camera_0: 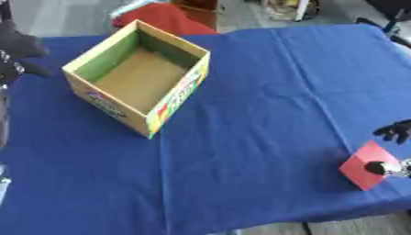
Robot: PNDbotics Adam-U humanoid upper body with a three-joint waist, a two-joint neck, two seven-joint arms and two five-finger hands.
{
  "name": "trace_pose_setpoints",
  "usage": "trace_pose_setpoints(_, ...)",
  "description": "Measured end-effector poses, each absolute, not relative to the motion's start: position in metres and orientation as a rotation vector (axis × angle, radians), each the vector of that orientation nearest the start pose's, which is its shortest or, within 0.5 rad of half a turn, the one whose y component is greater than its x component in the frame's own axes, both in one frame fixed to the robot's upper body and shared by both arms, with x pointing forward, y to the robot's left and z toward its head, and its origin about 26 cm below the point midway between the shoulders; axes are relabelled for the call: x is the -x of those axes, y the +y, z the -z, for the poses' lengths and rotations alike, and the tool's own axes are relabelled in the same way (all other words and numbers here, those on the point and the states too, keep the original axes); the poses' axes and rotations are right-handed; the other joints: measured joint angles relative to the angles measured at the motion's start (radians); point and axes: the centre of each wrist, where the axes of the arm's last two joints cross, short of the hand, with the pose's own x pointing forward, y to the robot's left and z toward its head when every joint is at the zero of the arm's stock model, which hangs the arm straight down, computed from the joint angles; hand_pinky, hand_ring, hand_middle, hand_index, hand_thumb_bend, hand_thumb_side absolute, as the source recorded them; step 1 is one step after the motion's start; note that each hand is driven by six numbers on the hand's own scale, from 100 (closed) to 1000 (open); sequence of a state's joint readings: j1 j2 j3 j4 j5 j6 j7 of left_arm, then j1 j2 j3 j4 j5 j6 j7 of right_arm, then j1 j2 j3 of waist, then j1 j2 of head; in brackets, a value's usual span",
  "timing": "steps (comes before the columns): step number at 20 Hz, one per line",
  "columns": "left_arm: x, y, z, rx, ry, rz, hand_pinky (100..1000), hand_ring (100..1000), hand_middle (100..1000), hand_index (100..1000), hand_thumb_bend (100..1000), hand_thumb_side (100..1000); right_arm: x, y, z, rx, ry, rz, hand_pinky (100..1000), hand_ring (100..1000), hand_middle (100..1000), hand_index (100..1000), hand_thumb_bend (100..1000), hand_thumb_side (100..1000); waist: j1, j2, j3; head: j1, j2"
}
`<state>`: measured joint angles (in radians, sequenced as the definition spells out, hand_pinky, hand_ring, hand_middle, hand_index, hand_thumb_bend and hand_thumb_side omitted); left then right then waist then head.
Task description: Pick up objects on the table and place them in the box.
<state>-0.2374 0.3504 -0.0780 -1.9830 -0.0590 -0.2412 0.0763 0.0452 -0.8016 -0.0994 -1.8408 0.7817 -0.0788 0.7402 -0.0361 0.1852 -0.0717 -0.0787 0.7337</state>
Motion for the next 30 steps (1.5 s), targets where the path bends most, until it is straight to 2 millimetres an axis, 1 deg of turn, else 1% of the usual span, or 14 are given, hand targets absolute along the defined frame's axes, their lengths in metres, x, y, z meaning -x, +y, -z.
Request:
trace_pose_setpoints(10, -0.295, 0.251, -0.175, -0.158, -2.433, 0.438, 570, 708, 687, 876, 100, 903, -0.266, -0.402, -0.141, 0.783, -0.822, -1.593, 783, 787, 789, 953, 603, 977, 0.004, 0.006, 0.004, -0.005, 0.0)
trace_pose_setpoints(12, -0.295, 0.25, -0.175, -0.156, -2.433, 0.439, 570, 709, 687, 876, 100, 903, -0.266, -0.402, -0.138, 0.779, -0.815, -1.594, 778, 781, 779, 950, 599, 969, 0.004, 0.006, 0.004, -0.006, 0.0)
trace_pose_setpoints(14, -0.295, 0.25, -0.175, -0.155, -2.434, 0.44, 570, 709, 688, 876, 100, 902, -0.266, -0.401, -0.136, 0.774, -0.815, -1.594, 760, 764, 744, 932, 578, 944, 0.005, 0.006, 0.005, -0.007, 0.0)
trace_pose_setpoints(15, -0.295, 0.25, -0.175, -0.155, -2.435, 0.441, 570, 709, 688, 876, 100, 903, -0.266, -0.401, -0.135, 0.772, -0.818, -1.597, 748, 746, 683, 906, 552, 913, 0.005, 0.006, 0.005, -0.007, 0.0)
trace_pose_setpoints(16, -0.295, 0.25, -0.176, -0.155, -2.435, 0.442, 570, 709, 688, 876, 100, 903, -0.266, -0.401, -0.135, 0.771, -0.824, -1.598, 744, 740, 668, 897, 540, 902, 0.005, 0.006, 0.005, -0.007, 0.0)
trace_pose_setpoints(17, -0.295, 0.25, -0.176, -0.154, -2.435, 0.443, 570, 710, 689, 876, 100, 903, -0.266, -0.401, -0.135, 0.769, -0.833, -1.6, 731, 728, 636, 876, 501, 862, 0.005, 0.006, 0.005, -0.007, 0.0)
trace_pose_setpoints(18, -0.295, 0.25, -0.176, -0.154, -2.434, 0.445, 571, 710, 689, 876, 100, 903, -0.266, -0.4, -0.135, 0.766, -0.846, -1.601, 723, 716, 617, 854, 436, 821, 0.005, 0.007, 0.005, -0.007, 0.0)
trace_pose_setpoints(19, -0.295, 0.25, -0.176, -0.153, -2.434, 0.446, 571, 710, 689, 876, 100, 903, -0.266, -0.4, -0.136, 0.763, -0.859, -1.602, 702, 685, 587, 815, 367, 775, 0.005, 0.007, 0.005, -0.007, 0.0)
trace_pose_setpoints(20, -0.295, 0.25, -0.176, -0.153, -2.435, 0.447, 571, 710, 689, 876, 100, 903, -0.266, -0.399, -0.136, 0.759, -0.875, -1.602, 694, 676, 577, 800, 340, 755, 0.005, 0.007, 0.005, -0.007, 0.0)
trace_pose_setpoints(21, -0.295, 0.25, -0.176, -0.152, -2.434, 0.448, 571, 710, 689, 876, 100, 903, -0.266, -0.399, -0.137, 0.753, -0.893, -1.601, 683, 664, 564, 775, 280, 712, 0.005, 0.007, 0.005, -0.007, 0.0)
trace_pose_setpoints(22, -0.295, 0.25, -0.176, -0.152, -2.434, 0.449, 571, 710, 689, 876, 100, 903, -0.266, -0.398, -0.139, 0.747, -0.914, -1.598, 681, 662, 560, 766, 247, 691, 0.005, 0.007, 0.005, -0.007, 0.0)
trace_pose_setpoints(24, -0.295, 0.25, -0.176, -0.152, -2.433, 0.451, 571, 711, 690, 876, 100, 903, -0.267, -0.396, -0.143, 0.743, -0.957, -1.59, 680, 660, 554, 756, 211, 663, 0.004, 0.007, 0.004, -0.006, 0.0)
trace_pose_setpoints(30, -0.295, 0.25, -0.176, -0.15, -2.429, 0.457, 570, 711, 691, 876, 100, 904, -0.267, -0.395, -0.161, 0.78, -1.015, -1.564, 674, 646, 546, 739, 134, 629, 0.004, 0.006, 0.003, -0.003, 0.0)
